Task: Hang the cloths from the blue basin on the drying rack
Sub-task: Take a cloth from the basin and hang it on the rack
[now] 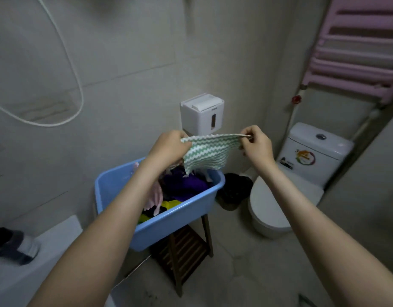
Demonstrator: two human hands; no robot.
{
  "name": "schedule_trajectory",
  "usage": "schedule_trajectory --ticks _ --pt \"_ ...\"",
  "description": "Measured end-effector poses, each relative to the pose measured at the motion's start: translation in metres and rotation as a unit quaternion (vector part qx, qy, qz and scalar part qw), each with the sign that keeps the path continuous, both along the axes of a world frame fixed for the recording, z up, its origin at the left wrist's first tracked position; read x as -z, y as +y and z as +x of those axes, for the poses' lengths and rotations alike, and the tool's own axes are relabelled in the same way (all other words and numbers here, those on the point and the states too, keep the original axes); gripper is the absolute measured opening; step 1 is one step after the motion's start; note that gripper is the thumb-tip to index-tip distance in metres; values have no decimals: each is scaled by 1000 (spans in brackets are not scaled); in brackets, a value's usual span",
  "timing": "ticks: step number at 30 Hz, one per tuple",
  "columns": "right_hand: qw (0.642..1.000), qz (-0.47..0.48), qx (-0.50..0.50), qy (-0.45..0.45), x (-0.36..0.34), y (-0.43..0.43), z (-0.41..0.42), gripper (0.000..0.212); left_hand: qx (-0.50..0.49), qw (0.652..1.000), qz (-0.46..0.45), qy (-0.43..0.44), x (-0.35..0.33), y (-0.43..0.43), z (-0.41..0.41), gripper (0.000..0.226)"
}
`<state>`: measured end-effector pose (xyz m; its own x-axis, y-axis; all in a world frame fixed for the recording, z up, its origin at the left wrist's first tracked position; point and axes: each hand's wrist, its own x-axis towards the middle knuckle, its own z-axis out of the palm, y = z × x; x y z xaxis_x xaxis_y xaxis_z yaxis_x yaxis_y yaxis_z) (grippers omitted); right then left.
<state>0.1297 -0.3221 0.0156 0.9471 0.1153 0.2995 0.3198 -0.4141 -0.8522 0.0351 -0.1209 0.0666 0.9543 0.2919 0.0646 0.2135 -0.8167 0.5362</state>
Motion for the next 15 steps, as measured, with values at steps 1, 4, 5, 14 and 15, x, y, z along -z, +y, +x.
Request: schedule_trajectory --ticks 1,4,5,14,15 --pt "1000 16 24 3 1 -13 -4 9 20 1000 0 -6 1 -10 3 12" --pt "993 54 101 3 5 -55 -19 17 101 994 -21 -22 3 -42 16 14" --pt "990 63 123 5 5 -67 -24 20 124 991 -36 -23 4 -51 20 15" --pt "936 48 347 -23 24 -179 -123 3 345 936 -75 -2 22 -164 16 12" --pt "927 45 372 -23 26 -197 -142 2 376 923 -85 11 24 -185 9 13"
